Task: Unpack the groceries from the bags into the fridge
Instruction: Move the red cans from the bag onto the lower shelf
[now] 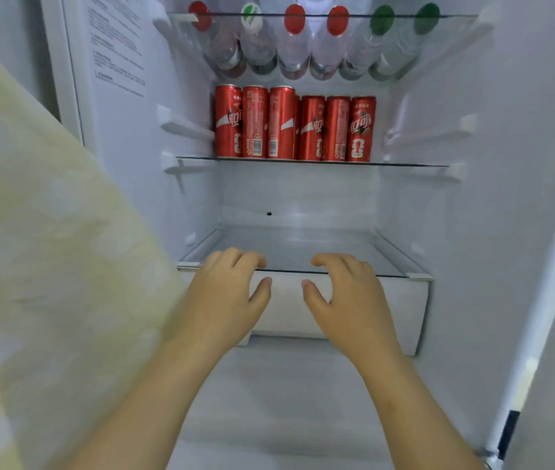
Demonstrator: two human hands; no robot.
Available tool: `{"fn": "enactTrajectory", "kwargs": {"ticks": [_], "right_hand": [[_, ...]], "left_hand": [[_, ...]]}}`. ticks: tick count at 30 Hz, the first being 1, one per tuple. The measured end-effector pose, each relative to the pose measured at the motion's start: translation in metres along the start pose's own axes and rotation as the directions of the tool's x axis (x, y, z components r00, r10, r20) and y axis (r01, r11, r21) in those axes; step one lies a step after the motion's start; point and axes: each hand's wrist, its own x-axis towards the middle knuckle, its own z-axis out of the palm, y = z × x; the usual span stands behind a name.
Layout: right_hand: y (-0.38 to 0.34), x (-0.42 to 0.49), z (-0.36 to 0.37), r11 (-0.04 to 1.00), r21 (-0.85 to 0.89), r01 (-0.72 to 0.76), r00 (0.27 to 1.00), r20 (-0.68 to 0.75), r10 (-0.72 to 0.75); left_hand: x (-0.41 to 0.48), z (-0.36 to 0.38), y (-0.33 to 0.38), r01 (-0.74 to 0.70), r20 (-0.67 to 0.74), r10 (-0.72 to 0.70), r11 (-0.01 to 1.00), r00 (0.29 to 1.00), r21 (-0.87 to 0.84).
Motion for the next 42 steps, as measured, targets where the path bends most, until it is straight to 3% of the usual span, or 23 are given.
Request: {"fn": "enactTrajectory", "kwargs": {"ticks": [15,23,27,35,42], "right_hand": [[-0.055,-0.195,-0.048,0.928,-0.116,-0.355,0.928,0.077,0.365],[-0.055,-0.298,-0.118,0.775,-0.235,-0.586,0.798,0.0,0.603],[-0.043,-0.352,-0.174,0.666,-0.306,-0.681,0.721,-0.118,0.683],[-0.035,-0.481,-0.3,0.433,-0.365,-0.824,0.545,-0.304,0.781],[-0.057,-0.6,-0.41,0.193,-0.339,-0.921,0.344,-0.468,0.814]], "left_hand": [[-0.144,-0.028,0.04,-0.159,0.265,0.224,0.956,0.938,-0.245],[-0.208,-0.035,0.13,-0.289,0.324,0.467,0.835,0.823,-0.469],[-0.238,-0.041,0.204,-0.339,0.339,0.588,0.751,0.735,-0.566],[-0.325,-0.067,0.365,-0.371,0.231,0.772,0.515,0.592,-0.773],[-0.415,-0.115,0.495,-0.395,0.111,0.897,0.296,0.427,-0.87]]}}
